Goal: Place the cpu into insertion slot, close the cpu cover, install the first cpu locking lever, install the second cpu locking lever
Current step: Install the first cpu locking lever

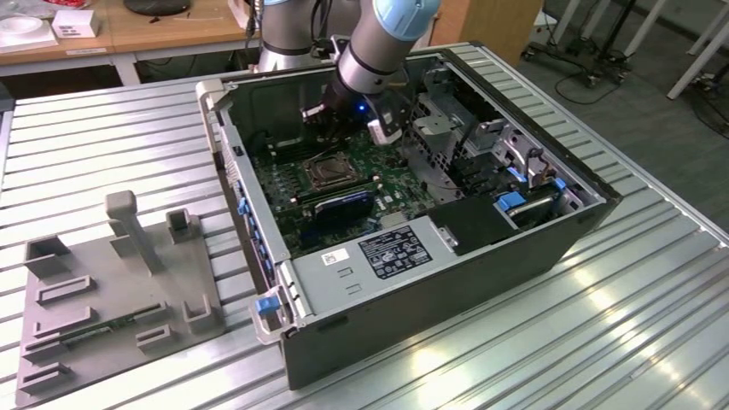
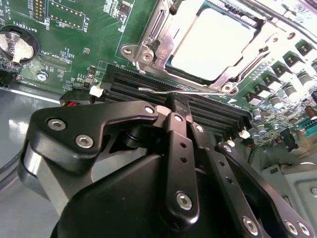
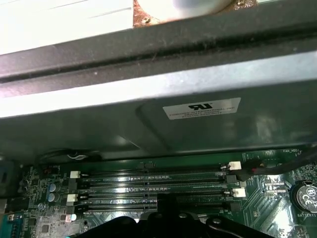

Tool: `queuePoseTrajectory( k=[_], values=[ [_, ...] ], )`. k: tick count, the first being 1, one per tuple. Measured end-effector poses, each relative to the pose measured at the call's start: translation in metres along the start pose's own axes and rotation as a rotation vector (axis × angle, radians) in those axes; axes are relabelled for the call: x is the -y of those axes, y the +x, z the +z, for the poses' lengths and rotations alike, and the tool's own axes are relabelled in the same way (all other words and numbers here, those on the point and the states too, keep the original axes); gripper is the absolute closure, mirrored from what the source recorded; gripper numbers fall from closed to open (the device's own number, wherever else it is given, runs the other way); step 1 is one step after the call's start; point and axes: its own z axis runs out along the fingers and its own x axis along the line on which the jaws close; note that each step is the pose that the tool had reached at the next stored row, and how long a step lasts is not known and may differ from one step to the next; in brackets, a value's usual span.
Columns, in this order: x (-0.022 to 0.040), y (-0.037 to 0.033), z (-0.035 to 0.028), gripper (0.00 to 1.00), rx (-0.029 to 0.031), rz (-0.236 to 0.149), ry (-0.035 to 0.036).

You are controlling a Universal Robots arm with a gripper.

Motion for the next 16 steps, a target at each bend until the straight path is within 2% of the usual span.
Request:
queuePoseTrajectory(
  k=[6, 16],
  values=[
    [0.0002, -0.0002, 0.0007, 0.89, 0.0, 0.0, 0.0004],
    [0.001, -0.0008, 0.003, 0.89, 0.0008, 0.001, 0.0066]
  ],
)
